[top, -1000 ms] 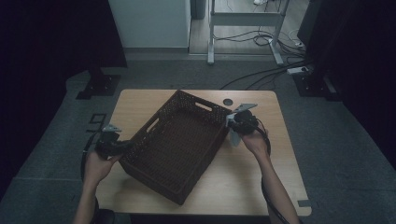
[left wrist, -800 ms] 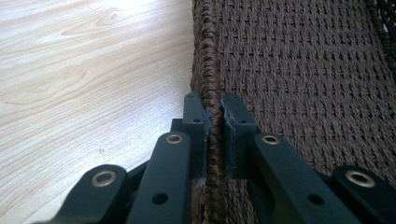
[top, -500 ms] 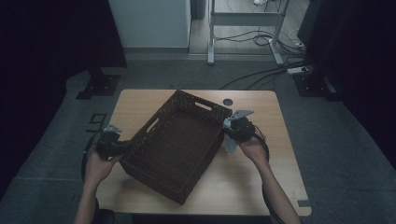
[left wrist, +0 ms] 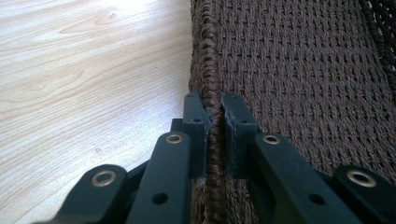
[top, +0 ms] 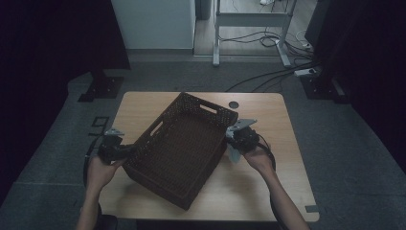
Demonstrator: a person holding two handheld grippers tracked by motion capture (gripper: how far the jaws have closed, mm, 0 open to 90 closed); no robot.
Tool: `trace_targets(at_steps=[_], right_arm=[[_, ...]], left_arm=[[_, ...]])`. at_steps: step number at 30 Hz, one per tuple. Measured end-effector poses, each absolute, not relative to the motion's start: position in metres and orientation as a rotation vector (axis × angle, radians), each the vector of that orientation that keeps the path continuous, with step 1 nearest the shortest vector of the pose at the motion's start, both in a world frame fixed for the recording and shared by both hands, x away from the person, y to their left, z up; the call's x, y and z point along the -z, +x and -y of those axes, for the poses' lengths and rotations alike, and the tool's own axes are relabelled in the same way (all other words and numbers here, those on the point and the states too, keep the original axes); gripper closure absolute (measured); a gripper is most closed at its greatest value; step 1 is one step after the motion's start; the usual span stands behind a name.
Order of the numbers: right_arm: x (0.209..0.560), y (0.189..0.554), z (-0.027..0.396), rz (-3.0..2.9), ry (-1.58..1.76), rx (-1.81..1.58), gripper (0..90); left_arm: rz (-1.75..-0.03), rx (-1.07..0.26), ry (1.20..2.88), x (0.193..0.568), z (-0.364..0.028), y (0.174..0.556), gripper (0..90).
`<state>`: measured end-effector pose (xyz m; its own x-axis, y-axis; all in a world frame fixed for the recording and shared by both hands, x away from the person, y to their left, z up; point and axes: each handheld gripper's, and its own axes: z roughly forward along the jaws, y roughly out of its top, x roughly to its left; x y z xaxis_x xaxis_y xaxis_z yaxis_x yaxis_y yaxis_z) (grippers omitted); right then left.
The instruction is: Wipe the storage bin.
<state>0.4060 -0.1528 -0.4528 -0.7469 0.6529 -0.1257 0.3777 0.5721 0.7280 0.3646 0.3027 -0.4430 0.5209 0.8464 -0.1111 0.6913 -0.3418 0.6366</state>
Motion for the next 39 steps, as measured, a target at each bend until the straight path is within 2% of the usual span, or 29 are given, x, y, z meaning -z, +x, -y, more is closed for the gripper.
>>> trace_targets(at_steps=[13,22,39], right_arm=[[0.453,0.384,0.141,-2.481,0.756,-0.991,75.9],[0.452,0.367,0.132,-2.511,0.7,-0.999,75.8],[0.453,0.333,0.112,-2.581,0.556,-1.016,75.9]], left_arm=[[-1.265,-0.311,2.119,0.443,-0.302,0.364,81.5],[-1.288,-0.378,2.149,0.442,-0.295,0.362,82.0],[-1.297,-0.368,2.134,0.443,-0.296,0.361,82.1]])
